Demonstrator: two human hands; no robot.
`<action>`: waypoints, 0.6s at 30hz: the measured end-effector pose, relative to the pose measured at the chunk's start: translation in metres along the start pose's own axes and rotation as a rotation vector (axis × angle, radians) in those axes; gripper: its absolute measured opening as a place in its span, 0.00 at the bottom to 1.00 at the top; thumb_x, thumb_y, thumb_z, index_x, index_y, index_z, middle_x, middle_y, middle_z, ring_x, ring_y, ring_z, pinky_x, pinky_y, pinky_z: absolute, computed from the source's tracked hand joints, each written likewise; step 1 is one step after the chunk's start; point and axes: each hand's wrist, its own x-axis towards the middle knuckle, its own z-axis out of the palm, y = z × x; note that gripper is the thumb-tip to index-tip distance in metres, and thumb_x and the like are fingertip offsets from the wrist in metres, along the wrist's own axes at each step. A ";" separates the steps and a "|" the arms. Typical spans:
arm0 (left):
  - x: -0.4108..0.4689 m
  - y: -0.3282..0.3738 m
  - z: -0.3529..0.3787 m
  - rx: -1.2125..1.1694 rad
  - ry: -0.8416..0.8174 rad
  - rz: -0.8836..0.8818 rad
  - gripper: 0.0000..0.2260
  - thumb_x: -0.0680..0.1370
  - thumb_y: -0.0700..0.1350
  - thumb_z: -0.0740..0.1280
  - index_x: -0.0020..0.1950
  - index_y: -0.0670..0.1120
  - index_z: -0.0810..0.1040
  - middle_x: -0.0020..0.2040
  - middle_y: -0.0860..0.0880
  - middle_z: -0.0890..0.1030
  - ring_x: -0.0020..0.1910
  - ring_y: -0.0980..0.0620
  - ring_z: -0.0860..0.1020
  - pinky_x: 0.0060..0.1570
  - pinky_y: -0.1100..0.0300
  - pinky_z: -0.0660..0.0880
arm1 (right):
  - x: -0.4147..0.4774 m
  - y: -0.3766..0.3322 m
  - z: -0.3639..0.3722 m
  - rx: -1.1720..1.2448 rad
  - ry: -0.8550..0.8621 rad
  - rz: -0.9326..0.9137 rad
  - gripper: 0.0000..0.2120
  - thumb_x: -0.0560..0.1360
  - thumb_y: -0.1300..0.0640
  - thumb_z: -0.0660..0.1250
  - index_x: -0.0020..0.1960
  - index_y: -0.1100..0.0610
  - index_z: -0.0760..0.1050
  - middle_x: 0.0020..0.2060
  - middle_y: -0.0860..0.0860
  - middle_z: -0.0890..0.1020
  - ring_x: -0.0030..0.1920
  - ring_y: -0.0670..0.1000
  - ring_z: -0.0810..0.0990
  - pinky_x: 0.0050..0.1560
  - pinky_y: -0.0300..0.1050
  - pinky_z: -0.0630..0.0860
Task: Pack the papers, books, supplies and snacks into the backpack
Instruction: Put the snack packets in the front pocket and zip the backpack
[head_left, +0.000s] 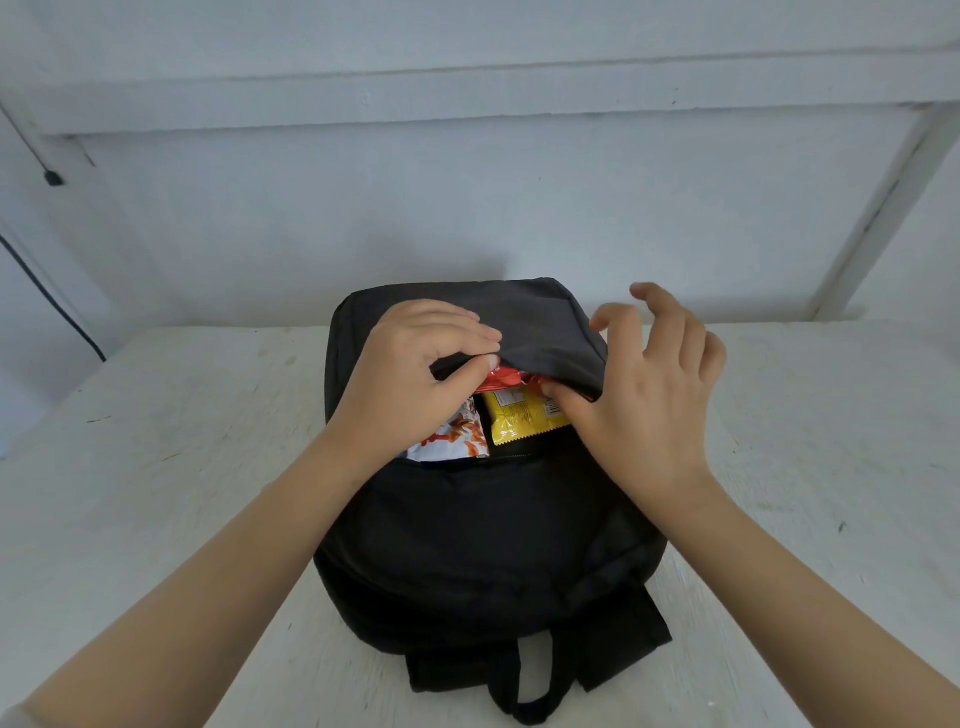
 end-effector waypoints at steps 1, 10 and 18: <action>-0.001 0.000 0.000 0.005 -0.021 -0.016 0.07 0.72 0.45 0.69 0.49 0.47 0.84 0.47 0.58 0.80 0.53 0.63 0.75 0.58 0.62 0.70 | 0.001 0.000 0.001 0.010 -0.031 0.002 0.30 0.60 0.43 0.77 0.55 0.56 0.72 0.63 0.62 0.73 0.60 0.63 0.72 0.56 0.59 0.68; -0.007 -0.001 0.001 0.268 -0.285 -0.078 0.24 0.71 0.51 0.72 0.66 0.51 0.73 0.65 0.50 0.75 0.65 0.49 0.71 0.63 0.57 0.57 | -0.006 0.012 -0.005 0.110 -0.133 -0.125 0.33 0.63 0.50 0.76 0.64 0.51 0.66 0.69 0.61 0.67 0.66 0.62 0.67 0.64 0.64 0.64; -0.011 -0.006 0.002 0.323 -0.311 -0.071 0.26 0.69 0.38 0.73 0.65 0.51 0.74 0.67 0.49 0.74 0.66 0.46 0.70 0.64 0.55 0.54 | -0.008 0.018 -0.003 0.138 -0.154 0.072 0.32 0.65 0.46 0.75 0.65 0.54 0.68 0.65 0.60 0.71 0.64 0.63 0.70 0.62 0.59 0.65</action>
